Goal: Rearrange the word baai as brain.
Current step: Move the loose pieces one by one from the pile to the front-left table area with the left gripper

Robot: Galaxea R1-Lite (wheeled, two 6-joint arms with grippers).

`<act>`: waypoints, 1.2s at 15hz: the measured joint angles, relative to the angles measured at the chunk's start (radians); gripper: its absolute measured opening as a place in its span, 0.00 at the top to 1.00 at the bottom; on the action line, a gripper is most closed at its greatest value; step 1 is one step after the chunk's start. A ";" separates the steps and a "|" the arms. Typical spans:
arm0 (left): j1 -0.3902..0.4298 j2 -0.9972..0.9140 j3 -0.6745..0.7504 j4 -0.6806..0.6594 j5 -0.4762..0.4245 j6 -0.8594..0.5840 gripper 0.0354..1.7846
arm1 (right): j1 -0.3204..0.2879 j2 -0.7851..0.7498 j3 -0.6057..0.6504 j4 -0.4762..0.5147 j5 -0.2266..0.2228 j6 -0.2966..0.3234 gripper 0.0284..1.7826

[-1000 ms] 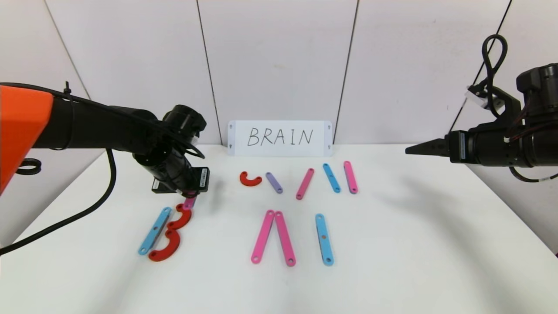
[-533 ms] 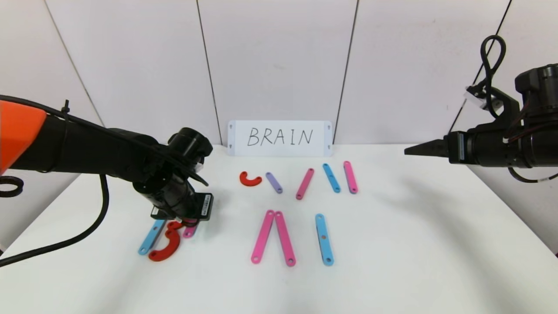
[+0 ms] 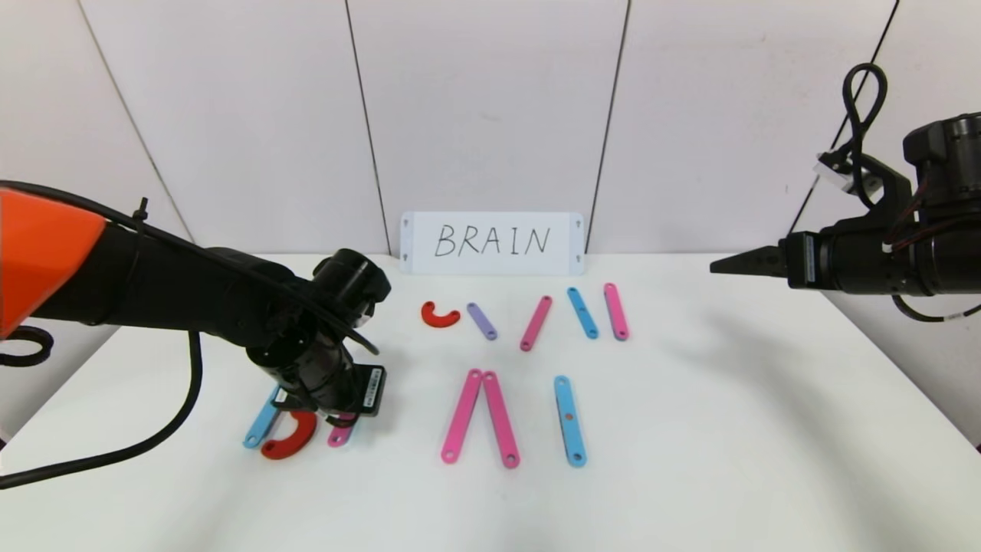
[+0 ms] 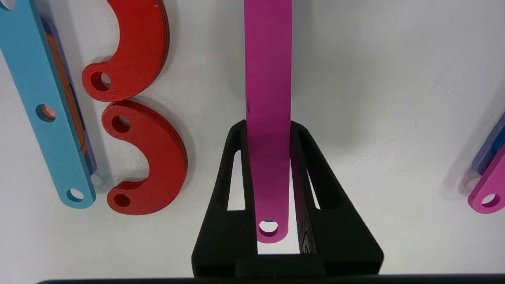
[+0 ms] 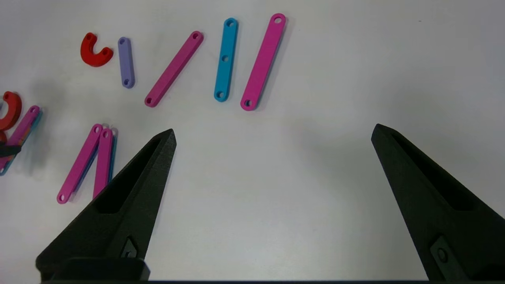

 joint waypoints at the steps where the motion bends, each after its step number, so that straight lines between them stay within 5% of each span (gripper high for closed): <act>1: -0.004 0.004 -0.001 0.001 0.000 -0.003 0.85 | 0.000 0.000 0.000 0.000 0.000 0.000 0.03; 6: -0.018 0.020 -0.004 0.001 0.004 -0.023 0.75 | 0.000 -0.001 0.000 0.001 0.000 0.000 0.03; 13: -0.025 0.030 -0.026 0.001 -0.002 -0.028 0.16 | 0.000 -0.001 0.001 0.001 0.000 0.000 0.03; 18: -0.044 0.019 -0.107 0.004 0.002 0.010 0.02 | 0.000 -0.001 0.002 0.001 0.000 0.000 0.03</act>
